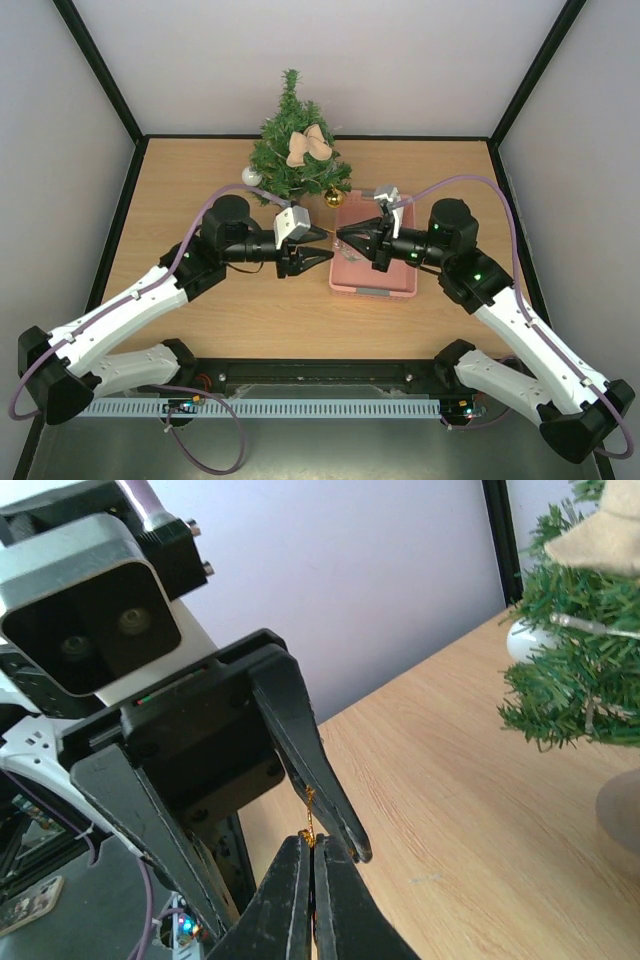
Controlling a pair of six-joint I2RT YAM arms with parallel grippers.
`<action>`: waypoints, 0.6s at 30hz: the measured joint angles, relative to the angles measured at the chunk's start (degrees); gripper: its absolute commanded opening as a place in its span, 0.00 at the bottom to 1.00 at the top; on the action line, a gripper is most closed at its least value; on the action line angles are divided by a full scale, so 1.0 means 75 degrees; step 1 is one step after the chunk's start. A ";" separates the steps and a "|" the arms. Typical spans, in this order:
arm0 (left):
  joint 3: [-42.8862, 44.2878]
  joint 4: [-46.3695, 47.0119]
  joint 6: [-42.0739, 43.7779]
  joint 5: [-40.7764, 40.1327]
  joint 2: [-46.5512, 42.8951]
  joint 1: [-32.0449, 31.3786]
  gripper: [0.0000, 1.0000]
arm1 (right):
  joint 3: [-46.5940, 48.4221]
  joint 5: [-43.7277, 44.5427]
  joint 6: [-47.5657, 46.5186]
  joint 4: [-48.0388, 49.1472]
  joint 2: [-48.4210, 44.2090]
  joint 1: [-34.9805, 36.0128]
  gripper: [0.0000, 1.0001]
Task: Decorate the small christmas tree
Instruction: Hang the decoration item on the Christmas tree.
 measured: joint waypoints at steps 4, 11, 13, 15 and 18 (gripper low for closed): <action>0.0032 0.0163 0.0003 0.0239 0.0041 0.0000 0.47 | 0.0082 -0.0102 0.0003 0.0006 -0.0096 0.0003 0.02; 0.0044 0.0204 0.0023 0.0294 0.0085 0.0000 0.40 | 0.0082 -0.0152 0.0058 0.0006 -0.0117 0.0009 0.02; 0.0055 0.0201 0.0035 0.0294 0.0102 0.0000 0.39 | 0.0082 -0.0178 0.0079 0.0006 -0.0114 0.0009 0.02; 0.0128 0.0201 0.0047 0.0297 0.0166 0.0000 0.38 | 0.0082 -0.0207 0.0087 0.0012 -0.0114 0.0009 0.02; 0.0187 0.0204 0.0070 0.0297 0.0227 0.0000 0.38 | 0.0082 -0.0233 0.0093 0.0012 -0.0114 0.0009 0.02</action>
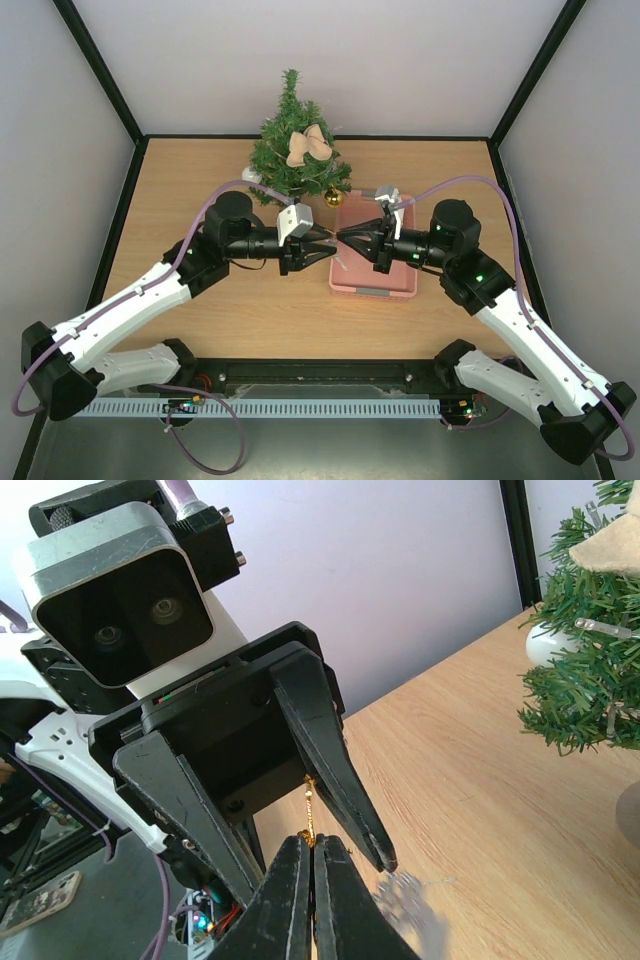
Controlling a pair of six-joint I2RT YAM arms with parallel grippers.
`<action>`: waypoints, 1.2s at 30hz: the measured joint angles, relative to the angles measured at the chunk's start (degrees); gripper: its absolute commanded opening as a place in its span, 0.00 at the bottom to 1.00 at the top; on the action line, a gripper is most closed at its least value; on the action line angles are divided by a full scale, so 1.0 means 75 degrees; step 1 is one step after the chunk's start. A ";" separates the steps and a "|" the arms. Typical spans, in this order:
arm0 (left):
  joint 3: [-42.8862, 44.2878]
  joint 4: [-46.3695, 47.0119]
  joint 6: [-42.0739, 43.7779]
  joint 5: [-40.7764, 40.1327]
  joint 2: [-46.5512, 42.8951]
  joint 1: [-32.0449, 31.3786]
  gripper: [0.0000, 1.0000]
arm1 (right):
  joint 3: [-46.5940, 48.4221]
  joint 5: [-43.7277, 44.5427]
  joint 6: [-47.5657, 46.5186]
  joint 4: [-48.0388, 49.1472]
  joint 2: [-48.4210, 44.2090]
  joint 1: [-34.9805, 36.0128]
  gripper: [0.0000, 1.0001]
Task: Decorate the small christmas tree
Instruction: Hang the decoration item on the Christmas tree.
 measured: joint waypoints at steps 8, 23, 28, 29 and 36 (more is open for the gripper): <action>0.0073 -0.0006 0.0169 0.0070 0.0017 0.0000 0.03 | -0.0020 -0.0029 -0.0006 0.0038 -0.0020 0.0006 0.02; 0.0251 -0.0417 0.0542 0.0460 0.0017 0.0000 0.45 | -0.0047 -0.0178 -0.0536 -0.0117 -0.0283 0.0038 0.02; 0.0236 -0.0405 0.0539 0.0711 0.0017 0.0003 0.44 | -0.0047 -0.0358 -0.0557 -0.0114 -0.0283 0.0038 0.02; 0.0233 -0.0399 0.0536 0.0729 0.0017 0.0003 0.44 | -0.0047 -0.0391 -0.0557 -0.0114 -0.0283 0.0038 0.02; 0.0219 -0.0195 0.0501 0.0918 0.0041 0.0003 0.23 | -0.0047 -0.0600 -0.0490 -0.0102 -0.0283 0.0041 0.02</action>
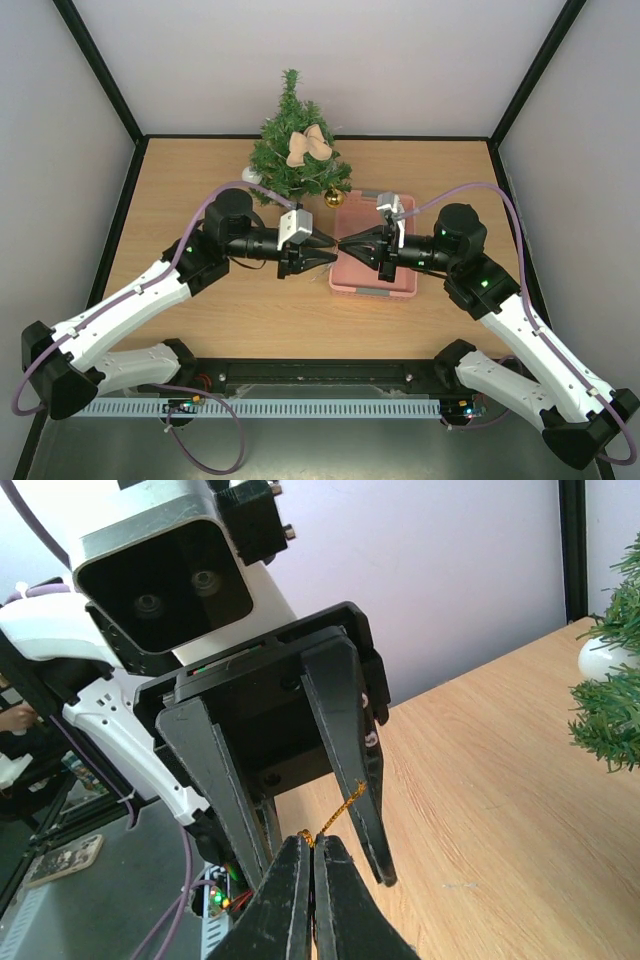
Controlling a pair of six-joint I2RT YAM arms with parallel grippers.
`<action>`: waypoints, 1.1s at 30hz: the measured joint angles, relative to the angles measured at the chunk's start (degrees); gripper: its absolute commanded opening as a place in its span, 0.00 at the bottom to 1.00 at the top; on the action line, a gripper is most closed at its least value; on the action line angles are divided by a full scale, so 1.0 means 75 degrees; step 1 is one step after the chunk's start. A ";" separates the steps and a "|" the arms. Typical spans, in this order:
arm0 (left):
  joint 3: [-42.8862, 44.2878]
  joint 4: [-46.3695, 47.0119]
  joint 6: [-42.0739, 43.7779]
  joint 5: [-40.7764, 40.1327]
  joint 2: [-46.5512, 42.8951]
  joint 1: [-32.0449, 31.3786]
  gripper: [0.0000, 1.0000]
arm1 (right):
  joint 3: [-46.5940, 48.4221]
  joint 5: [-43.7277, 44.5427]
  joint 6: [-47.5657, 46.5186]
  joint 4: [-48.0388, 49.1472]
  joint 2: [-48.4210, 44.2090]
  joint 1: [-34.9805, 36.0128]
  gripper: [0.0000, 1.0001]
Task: Decorate the small christmas tree
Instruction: Hang the decoration item on the Christmas tree.
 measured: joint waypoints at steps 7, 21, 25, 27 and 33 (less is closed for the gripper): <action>0.0000 0.0128 -0.0026 0.0166 0.0102 0.0000 0.09 | 0.0000 -0.0017 0.0079 0.0149 -0.0023 0.0035 0.02; -0.0003 0.0149 -0.0079 0.0041 0.0102 0.0000 0.28 | -0.0003 -0.0015 0.0087 0.0172 -0.0117 0.0047 0.02; -0.0020 0.0198 -0.0131 0.0015 0.0102 0.0000 0.28 | -0.0015 -0.0015 0.0122 0.0204 -0.0131 0.0050 0.02; -0.0035 0.0245 -0.0172 0.0017 0.0102 0.0000 0.28 | -0.0015 -0.0015 0.0152 0.0233 -0.0131 0.0050 0.02; -0.0122 0.0548 -0.0338 0.0023 0.0102 0.0000 0.22 | -0.0096 -0.0015 0.0286 0.0399 -0.0131 0.0050 0.02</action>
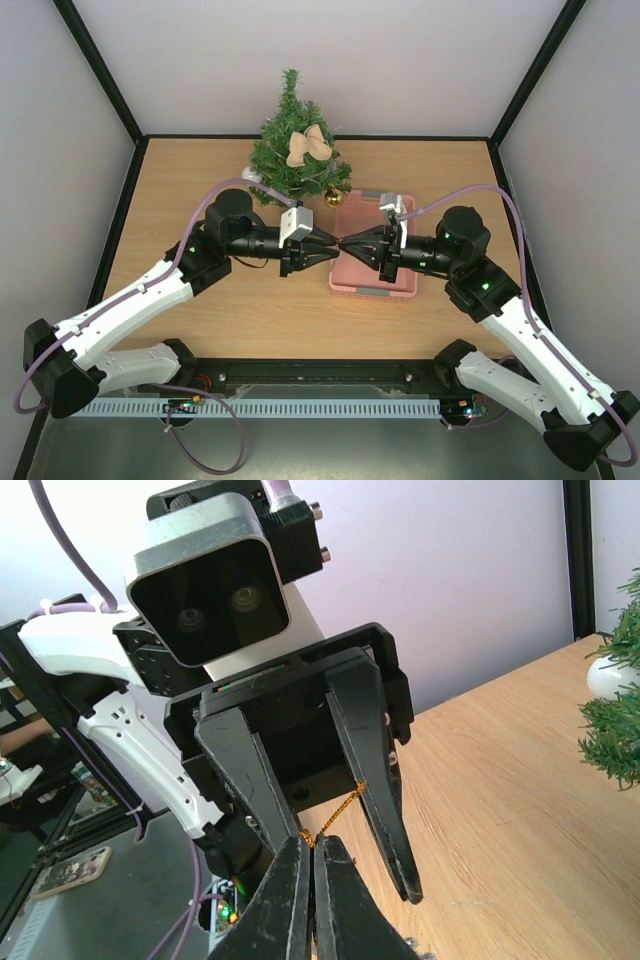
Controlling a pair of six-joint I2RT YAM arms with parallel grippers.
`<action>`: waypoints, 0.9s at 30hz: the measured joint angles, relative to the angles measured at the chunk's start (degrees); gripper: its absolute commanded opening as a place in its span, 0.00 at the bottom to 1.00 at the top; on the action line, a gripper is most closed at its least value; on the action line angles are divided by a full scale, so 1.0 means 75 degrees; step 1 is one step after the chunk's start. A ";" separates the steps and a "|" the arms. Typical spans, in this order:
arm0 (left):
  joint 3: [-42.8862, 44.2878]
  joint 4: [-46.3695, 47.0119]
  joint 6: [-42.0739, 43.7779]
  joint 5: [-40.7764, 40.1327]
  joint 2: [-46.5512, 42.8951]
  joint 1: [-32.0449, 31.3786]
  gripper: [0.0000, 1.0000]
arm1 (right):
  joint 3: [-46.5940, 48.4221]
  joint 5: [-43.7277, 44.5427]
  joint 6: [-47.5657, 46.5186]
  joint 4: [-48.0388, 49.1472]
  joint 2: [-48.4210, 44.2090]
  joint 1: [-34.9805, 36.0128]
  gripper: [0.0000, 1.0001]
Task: Decorate the small christmas tree
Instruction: Hang the decoration item on the Christmas tree.
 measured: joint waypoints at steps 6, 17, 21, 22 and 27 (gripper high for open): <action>-0.0026 0.0119 -0.0070 0.0041 -0.0003 0.0000 0.03 | -0.0047 0.0015 0.0050 0.0023 -0.0012 0.0000 0.02; -0.0181 0.0055 -0.0259 -0.0498 -0.0259 0.0361 0.03 | -0.0044 0.1154 -0.0647 -0.0437 -0.0047 0.0041 0.02; -0.0460 0.0117 -0.0452 -0.0746 -0.0408 0.0603 0.02 | -0.0044 0.1492 -0.0822 -0.0420 0.0096 0.0055 0.02; -0.0487 0.0111 -0.0478 -0.0819 -0.0423 0.0653 0.02 | -0.0044 0.1565 -0.0854 -0.0405 0.0160 0.0055 0.02; -0.0504 0.0096 -0.0609 -0.1186 -0.0431 0.0886 0.02 | -0.0047 0.1763 -0.0901 -0.0020 0.0565 0.0052 0.02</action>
